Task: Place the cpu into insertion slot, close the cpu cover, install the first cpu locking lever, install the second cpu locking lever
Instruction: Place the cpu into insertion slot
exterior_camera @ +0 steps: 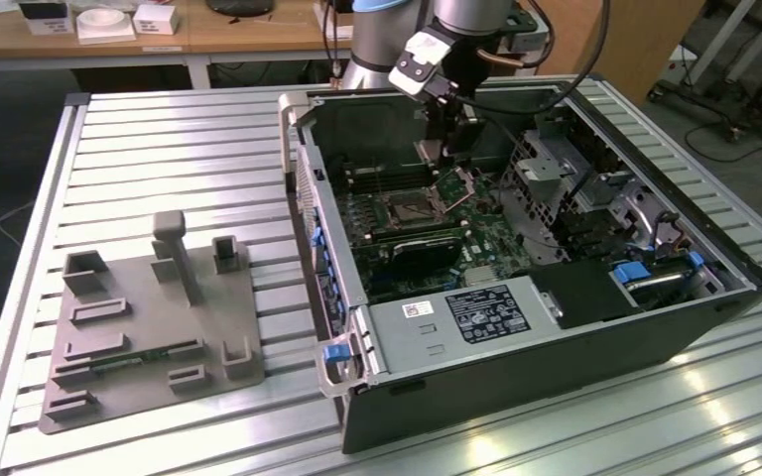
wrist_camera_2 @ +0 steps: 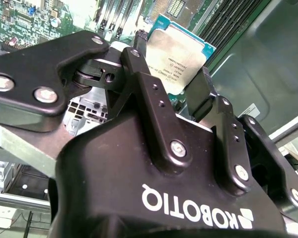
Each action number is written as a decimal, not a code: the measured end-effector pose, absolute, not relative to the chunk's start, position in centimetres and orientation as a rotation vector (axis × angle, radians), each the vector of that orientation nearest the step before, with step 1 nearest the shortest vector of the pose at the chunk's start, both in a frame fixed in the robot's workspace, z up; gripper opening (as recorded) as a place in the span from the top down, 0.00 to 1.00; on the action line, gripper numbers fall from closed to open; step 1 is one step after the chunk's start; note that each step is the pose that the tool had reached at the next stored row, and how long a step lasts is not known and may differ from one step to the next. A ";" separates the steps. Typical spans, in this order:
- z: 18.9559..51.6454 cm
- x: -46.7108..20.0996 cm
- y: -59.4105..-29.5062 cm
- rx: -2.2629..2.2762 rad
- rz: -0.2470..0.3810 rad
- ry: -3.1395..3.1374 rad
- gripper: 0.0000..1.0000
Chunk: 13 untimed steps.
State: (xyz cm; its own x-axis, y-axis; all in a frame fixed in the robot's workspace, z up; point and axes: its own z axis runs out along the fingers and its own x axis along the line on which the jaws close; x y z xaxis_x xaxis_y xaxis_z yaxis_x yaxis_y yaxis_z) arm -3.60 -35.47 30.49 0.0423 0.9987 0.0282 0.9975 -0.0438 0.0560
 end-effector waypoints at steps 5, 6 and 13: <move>30.4 -3.6 -35.5 2.253 0.092 2.158 0.46; 30.4 -3.6 -35.5 2.253 0.092 2.158 0.46; 30.4 -3.6 -35.5 2.253 0.093 2.158 0.46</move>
